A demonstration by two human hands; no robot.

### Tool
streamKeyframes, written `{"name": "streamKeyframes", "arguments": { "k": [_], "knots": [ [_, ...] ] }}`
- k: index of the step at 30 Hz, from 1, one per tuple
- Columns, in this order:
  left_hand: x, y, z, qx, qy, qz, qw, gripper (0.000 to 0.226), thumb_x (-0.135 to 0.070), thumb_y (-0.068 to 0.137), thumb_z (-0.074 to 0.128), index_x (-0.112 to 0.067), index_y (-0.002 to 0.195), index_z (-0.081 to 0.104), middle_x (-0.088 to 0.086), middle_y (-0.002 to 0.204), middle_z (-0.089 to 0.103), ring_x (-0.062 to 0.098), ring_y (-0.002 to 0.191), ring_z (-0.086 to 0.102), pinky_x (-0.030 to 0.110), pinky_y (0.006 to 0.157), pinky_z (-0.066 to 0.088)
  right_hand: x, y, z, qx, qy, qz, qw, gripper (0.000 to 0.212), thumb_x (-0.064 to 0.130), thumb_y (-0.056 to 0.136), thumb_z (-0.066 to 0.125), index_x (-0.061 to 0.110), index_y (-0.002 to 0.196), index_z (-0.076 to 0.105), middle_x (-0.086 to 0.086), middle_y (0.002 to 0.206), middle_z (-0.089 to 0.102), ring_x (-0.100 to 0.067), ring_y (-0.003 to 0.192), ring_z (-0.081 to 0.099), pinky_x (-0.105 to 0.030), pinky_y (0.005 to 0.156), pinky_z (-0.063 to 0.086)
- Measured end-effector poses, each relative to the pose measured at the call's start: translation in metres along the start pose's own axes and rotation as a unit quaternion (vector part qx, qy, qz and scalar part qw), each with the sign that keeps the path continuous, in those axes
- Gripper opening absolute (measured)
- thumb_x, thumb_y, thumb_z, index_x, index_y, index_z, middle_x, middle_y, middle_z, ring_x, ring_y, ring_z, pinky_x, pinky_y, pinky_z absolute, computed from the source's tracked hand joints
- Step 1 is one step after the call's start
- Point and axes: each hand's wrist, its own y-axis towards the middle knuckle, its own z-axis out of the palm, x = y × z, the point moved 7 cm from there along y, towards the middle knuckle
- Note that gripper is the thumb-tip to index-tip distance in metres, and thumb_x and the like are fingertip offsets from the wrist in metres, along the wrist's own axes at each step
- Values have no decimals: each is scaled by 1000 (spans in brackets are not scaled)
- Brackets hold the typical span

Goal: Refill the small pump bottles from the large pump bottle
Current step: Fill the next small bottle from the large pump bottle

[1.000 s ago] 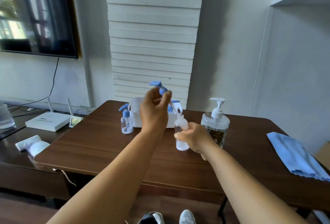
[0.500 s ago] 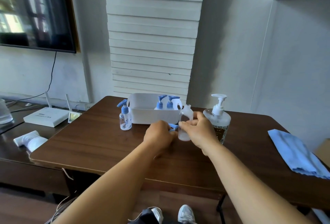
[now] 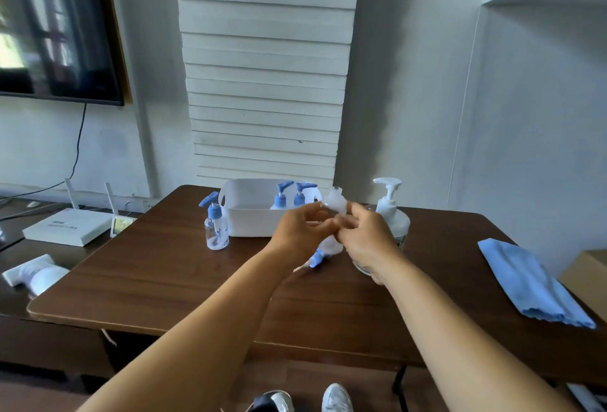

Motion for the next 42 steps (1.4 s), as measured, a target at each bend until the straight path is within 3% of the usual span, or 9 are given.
{"name": "streamKeyframes", "arguments": {
  "k": [3,6,8,10,17,21,26,33,42],
  "knots": [
    [-4,8,5,-17,-10,5,1000,23,-34,79,72,-20,97,66,-6,92,71,2,84,66,20,78,52,6,0,-11,-13,10,-18,1000,48,-2,87,39,32,112,62,14,95,69,-10,95,64,-23,80,50],
    [-14,13,14,-44,47,26,998,10,-28,82,70,-26,85,60,-12,85,65,7,82,64,24,74,50,8,2,-43,-144,26,3,989,32,9,89,40,31,97,63,5,93,69,-15,91,64,-33,84,53],
    [-19,16,17,-65,130,39,989,14,-28,81,69,-26,90,59,-11,85,61,12,82,59,27,71,47,8,3,-67,-235,43,26,971,15,20,92,44,22,95,58,4,85,65,-17,83,62,-31,74,52],
    [-23,18,19,-71,179,45,980,26,-28,82,68,-25,107,60,-11,90,58,10,83,56,22,69,40,7,4,-85,-283,55,40,957,22,31,92,47,12,97,57,2,79,60,-18,73,57,-27,59,44],
    [-29,34,26,-65,224,59,971,34,-30,80,65,-33,114,60,-1,106,63,16,98,60,25,77,45,9,30,-97,-248,49,71,965,33,38,96,43,7,89,56,-2,77,57,-21,78,53,-28,70,37],
    [-37,42,26,-72,245,79,964,41,-30,81,66,-31,121,57,1,111,58,18,103,58,24,80,42,12,44,-92,-219,32,75,972,20,31,92,52,12,93,57,0,78,56,-18,77,53,-25,65,39],
    [-34,48,29,-69,276,85,955,44,-35,79,66,-32,122,56,-1,109,57,17,107,54,28,85,45,-1,48,-86,-211,80,78,971,17,29,87,58,14,80,54,3,71,54,-10,63,48,-23,49,33],
    [-33,46,31,-68,268,81,958,34,-37,79,65,-32,112,60,-2,100,58,16,95,58,23,72,41,4,45,-89,-187,60,103,975,22,37,87,59,15,85,57,4,75,57,-10,68,51,-24,56,38],
    [-29,43,31,-58,278,62,957,40,-40,79,64,-30,116,57,-2,104,61,17,100,58,27,75,44,2,37,-85,-201,67,107,971,25,41,88,59,18,78,56,5,76,58,-11,71,53,-27,68,40]
  ]
}}
